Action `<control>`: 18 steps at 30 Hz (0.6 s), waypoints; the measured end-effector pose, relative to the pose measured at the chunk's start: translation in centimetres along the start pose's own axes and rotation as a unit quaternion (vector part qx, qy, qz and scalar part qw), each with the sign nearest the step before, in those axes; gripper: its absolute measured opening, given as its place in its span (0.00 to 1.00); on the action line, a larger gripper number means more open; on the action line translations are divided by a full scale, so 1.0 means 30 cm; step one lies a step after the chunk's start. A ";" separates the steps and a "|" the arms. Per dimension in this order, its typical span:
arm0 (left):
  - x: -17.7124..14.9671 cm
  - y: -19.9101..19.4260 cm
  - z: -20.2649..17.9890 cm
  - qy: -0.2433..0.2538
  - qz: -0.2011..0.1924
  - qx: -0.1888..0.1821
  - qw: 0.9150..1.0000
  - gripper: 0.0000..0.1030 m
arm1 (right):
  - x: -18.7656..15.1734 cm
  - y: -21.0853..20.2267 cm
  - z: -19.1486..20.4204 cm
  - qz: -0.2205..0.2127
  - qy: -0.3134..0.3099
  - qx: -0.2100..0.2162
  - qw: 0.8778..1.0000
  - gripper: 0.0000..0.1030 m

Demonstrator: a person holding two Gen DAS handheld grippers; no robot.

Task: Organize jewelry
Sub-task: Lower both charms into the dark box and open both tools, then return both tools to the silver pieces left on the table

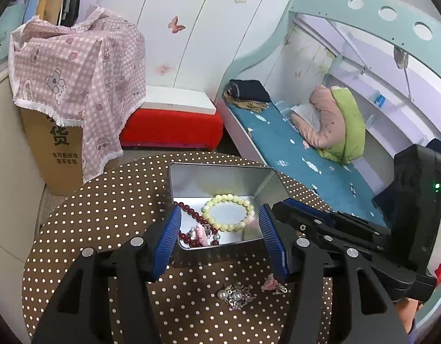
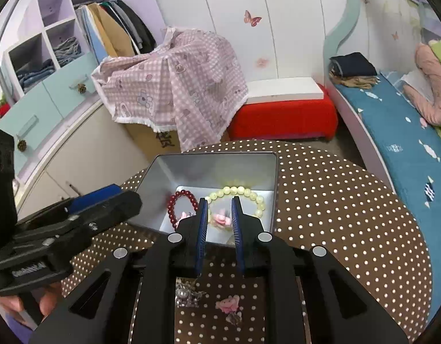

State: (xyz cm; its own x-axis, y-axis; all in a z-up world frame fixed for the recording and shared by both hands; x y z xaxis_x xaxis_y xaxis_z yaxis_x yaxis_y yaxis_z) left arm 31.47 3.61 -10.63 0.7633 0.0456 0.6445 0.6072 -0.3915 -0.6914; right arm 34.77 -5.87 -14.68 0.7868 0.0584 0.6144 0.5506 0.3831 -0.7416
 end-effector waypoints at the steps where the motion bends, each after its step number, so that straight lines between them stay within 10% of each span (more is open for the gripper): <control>1: 0.001 -0.015 0.000 -0.001 -0.004 0.001 1.000 0.56 | -0.002 -0.015 0.004 -0.004 -0.004 -0.001 1.000 0.21; 5: -0.002 -0.106 -0.002 -0.006 -0.040 0.013 0.999 0.69 | -0.009 -0.087 0.008 -0.026 -0.014 -0.015 0.999 0.47; 18: -0.196 -0.148 0.015 -0.003 -0.033 0.043 0.999 0.80 | -0.204 -0.202 -0.090 -0.022 -0.013 -0.061 0.998 0.47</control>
State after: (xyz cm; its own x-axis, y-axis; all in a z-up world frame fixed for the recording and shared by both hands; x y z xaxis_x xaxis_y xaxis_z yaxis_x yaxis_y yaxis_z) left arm 24.40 5.50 -11.49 0.7218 0.0745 0.6881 0.6731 -0.3072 -0.6728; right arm 27.37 -11.04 -14.67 0.7549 0.0689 0.6522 0.6148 0.2717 -0.7404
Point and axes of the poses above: each gripper's, at about its wrist camera, not at the fingertips, and y roughly the way its jaws point, z to its left, x to its top, the point moved 8 cm from there along y, roughly the way its jaws point, and after that the axes turned 6 degrees about z, right-handed, at the moved point
